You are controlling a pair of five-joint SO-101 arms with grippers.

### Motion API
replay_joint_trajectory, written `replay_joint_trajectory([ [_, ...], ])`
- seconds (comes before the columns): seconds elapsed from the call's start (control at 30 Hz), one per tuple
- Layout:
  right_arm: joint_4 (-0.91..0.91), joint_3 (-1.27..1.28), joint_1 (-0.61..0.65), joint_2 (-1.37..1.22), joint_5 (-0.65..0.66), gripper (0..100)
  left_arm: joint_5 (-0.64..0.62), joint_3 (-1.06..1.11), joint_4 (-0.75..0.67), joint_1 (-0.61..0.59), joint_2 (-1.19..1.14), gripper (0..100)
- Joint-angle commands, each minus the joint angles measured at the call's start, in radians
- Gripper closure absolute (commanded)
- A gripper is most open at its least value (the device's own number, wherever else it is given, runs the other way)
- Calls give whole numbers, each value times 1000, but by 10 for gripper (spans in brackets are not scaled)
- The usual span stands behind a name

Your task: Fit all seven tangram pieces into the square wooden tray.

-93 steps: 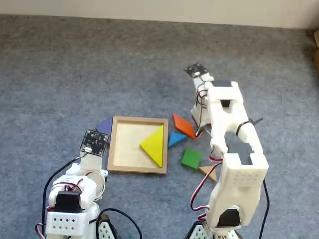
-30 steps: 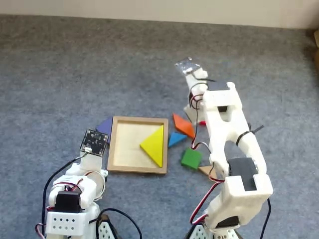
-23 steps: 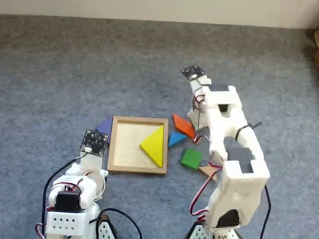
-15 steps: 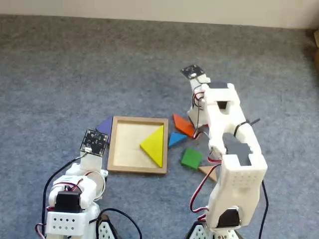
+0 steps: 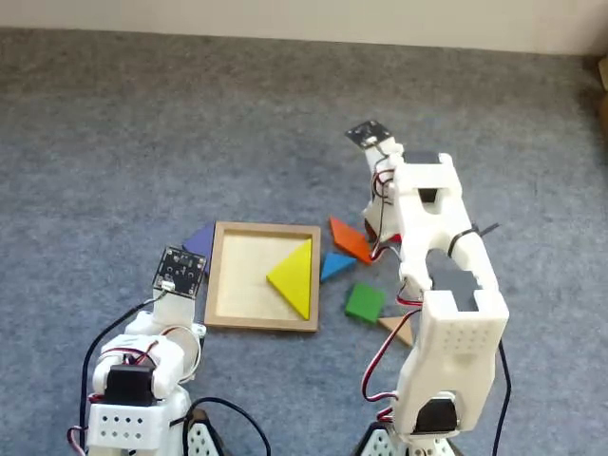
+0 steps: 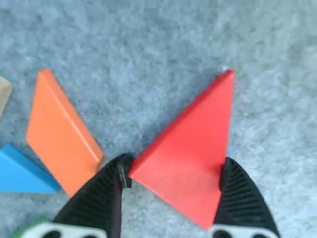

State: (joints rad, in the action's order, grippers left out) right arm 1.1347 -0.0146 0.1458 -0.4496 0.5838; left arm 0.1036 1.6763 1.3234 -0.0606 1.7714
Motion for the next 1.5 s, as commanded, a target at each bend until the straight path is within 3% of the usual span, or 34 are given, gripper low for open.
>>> replay_joint_trajectory([
  [0.0, 30, -36, 35, 104, 14, 882, 0, 21, 0, -10, 41, 949],
  [0.57, 51, 208, 205, 414, 11, 883, 0, 21, 0, -10, 41, 949],
  [0.7, 31, 231, 191, 472, 8, 877, 0, 21, 0, -10, 41, 949],
  [0.8, -27, 236, 151, 469, -11, 819, 0, 21, 0, -10, 41, 949],
  [0.9, -59, 246, 111, 435, -57, 759, 0, 21, 0, -10, 41, 949],
  [1.13, -102, 176, 59, 189, -55, 759, 0, 21, 0, -10, 41, 949],
  [1.47, -10, -84, 24, -82, -55, 760, 0, 21, 0, -10, 41, 949],
])
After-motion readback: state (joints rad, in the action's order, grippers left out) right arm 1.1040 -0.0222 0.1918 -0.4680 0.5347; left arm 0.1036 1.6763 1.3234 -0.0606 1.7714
